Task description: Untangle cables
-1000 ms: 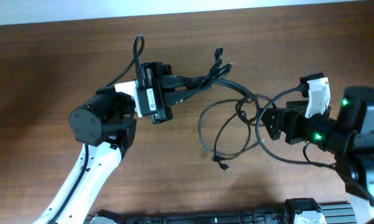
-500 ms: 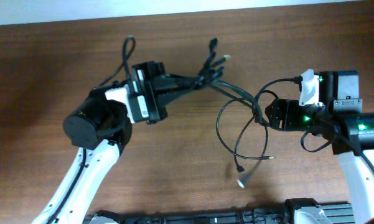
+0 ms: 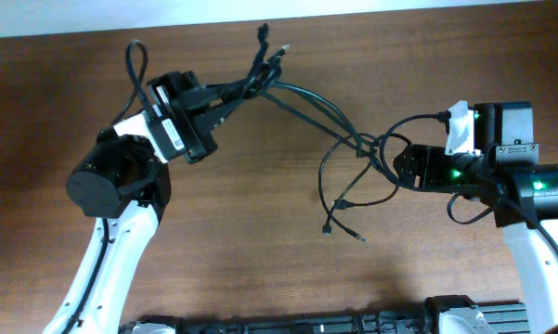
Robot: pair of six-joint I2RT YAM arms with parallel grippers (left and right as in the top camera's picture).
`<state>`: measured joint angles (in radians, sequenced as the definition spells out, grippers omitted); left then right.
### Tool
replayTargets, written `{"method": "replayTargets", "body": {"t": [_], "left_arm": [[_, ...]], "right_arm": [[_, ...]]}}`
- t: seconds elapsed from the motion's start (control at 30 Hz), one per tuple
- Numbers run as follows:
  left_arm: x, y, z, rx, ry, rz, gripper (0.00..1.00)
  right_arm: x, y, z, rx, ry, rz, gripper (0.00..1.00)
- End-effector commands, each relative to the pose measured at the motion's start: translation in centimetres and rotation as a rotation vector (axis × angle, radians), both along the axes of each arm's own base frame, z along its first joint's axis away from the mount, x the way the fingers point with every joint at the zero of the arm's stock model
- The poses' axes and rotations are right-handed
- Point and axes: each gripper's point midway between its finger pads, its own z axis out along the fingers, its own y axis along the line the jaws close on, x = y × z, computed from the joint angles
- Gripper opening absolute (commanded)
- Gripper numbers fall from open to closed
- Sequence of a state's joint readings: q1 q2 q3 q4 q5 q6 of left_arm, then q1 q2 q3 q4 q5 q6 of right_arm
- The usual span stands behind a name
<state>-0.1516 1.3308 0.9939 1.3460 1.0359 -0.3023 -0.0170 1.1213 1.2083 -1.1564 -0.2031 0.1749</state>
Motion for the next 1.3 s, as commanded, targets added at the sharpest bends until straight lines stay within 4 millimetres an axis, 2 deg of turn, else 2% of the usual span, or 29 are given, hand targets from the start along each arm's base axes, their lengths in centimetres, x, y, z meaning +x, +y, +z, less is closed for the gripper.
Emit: {"method": "replayTargets", "body": {"t": [0.0,0.2,0.47,0.93,1.27], "left_arm": [[1.6,5.0,5.0,-0.241,-0.058,0.212,0.0],[2.8,7.8,5.1,-0.247,-0.067,0.306,0.0],[4.0,11.7,5.1,-0.243,-0.083,0.436,0.0],[5.4,17.7,4.8,-0.237,-0.074,0.623,0.0],[5.5,19.3,4.6,-0.233,-0.07,0.672,0.0]], "right_arm": [[-0.6,-3.1,-1.6,-0.159,0.067,-0.066,0.92],[-0.9,-3.7,-1.8,-0.191,0.082,-0.08,0.98],[-1.3,-4.0,-2.7,-0.206,0.126,-0.084,0.98],[-1.4,-4.5,-2.8,-0.23,0.133,-0.094,0.98],[-1.4,-4.4,-2.8,-0.229,0.133,-0.094,0.99]]}}
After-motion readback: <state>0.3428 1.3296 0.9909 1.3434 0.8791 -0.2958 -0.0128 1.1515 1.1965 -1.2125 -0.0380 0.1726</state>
